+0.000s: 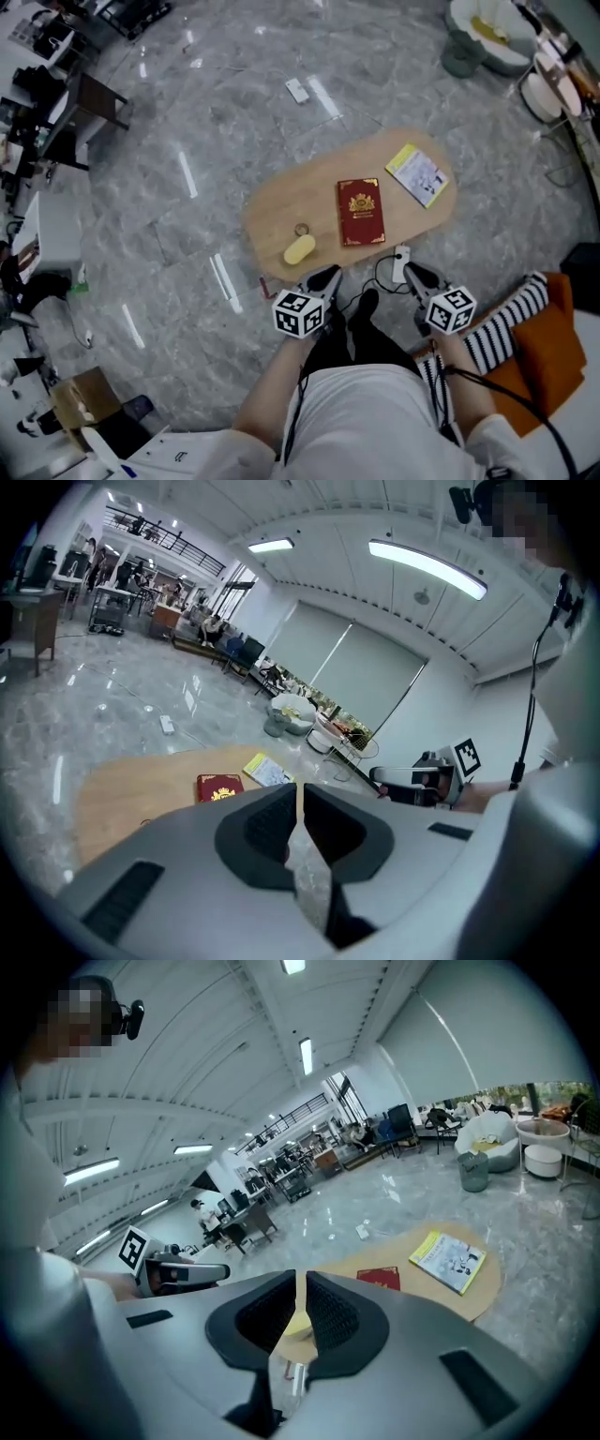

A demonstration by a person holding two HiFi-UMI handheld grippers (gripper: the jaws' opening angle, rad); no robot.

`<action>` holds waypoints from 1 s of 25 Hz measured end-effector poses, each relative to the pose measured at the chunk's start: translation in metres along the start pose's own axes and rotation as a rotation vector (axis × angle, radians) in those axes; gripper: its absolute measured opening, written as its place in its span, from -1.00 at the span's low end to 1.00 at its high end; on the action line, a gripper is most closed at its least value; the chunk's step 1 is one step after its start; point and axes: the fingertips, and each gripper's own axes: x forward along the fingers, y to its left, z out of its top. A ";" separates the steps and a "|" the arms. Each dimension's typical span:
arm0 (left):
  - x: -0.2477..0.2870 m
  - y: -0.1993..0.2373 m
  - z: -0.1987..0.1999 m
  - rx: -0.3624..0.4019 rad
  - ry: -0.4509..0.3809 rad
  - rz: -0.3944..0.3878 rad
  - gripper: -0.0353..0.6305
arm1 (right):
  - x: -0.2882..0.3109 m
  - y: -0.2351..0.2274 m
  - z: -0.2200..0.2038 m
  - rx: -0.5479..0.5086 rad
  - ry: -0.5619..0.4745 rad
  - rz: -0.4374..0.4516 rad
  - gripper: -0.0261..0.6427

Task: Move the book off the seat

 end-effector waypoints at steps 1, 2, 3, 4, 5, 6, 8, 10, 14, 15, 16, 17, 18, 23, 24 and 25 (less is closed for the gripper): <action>-0.008 -0.006 0.005 0.010 -0.003 -0.008 -0.82 | -0.008 0.008 0.007 -0.009 -0.012 0.002 -0.75; -0.017 -0.012 0.010 0.019 -0.007 -0.016 -0.84 | -0.015 0.017 0.013 -0.020 -0.024 0.005 -0.75; -0.027 -0.017 0.014 0.027 -0.010 -0.022 -0.87 | -0.023 0.025 0.019 -0.032 -0.037 0.006 -0.75; -0.036 -0.022 0.017 0.034 -0.014 -0.028 -0.88 | -0.030 0.033 0.024 -0.041 -0.049 0.006 -0.75; -0.045 -0.026 0.020 0.040 -0.016 -0.032 -0.88 | -0.037 0.040 0.028 -0.045 -0.060 0.002 -0.75; -0.054 -0.029 0.022 0.044 -0.019 -0.036 -0.89 | -0.044 0.046 0.032 -0.043 -0.071 -0.007 -0.75; -0.069 -0.033 0.028 0.041 -0.030 -0.045 -0.89 | -0.056 0.052 0.038 -0.039 -0.093 -0.029 -0.75; -0.082 -0.035 0.033 0.032 -0.044 -0.057 -0.89 | -0.065 0.057 0.040 -0.034 -0.111 -0.046 -0.75; -0.102 -0.043 0.035 0.038 -0.055 -0.085 -0.89 | -0.081 0.067 0.043 -0.014 -0.158 -0.072 -0.75; -0.106 -0.046 0.035 0.039 -0.057 -0.097 -0.89 | -0.084 0.068 0.043 -0.009 -0.169 -0.081 -0.76; -0.109 -0.049 0.035 0.036 -0.061 -0.109 -0.89 | -0.088 0.069 0.043 -0.004 -0.178 -0.090 -0.76; -0.112 -0.051 0.035 0.031 -0.065 -0.118 -0.89 | -0.091 0.068 0.043 -0.001 -0.186 -0.099 -0.77; -0.114 -0.051 0.035 0.026 -0.070 -0.124 -0.89 | -0.093 0.068 0.042 0.000 -0.194 -0.105 -0.77; -0.118 -0.051 0.038 0.028 -0.084 -0.131 -0.89 | -0.100 0.071 0.048 -0.007 -0.217 -0.116 -0.78; -0.119 -0.051 0.040 0.028 -0.088 -0.132 -0.89 | -0.101 0.072 0.049 -0.010 -0.221 -0.118 -0.79; -0.119 -0.050 0.041 0.027 -0.092 -0.132 -0.89 | -0.101 0.072 0.050 -0.012 -0.223 -0.121 -0.79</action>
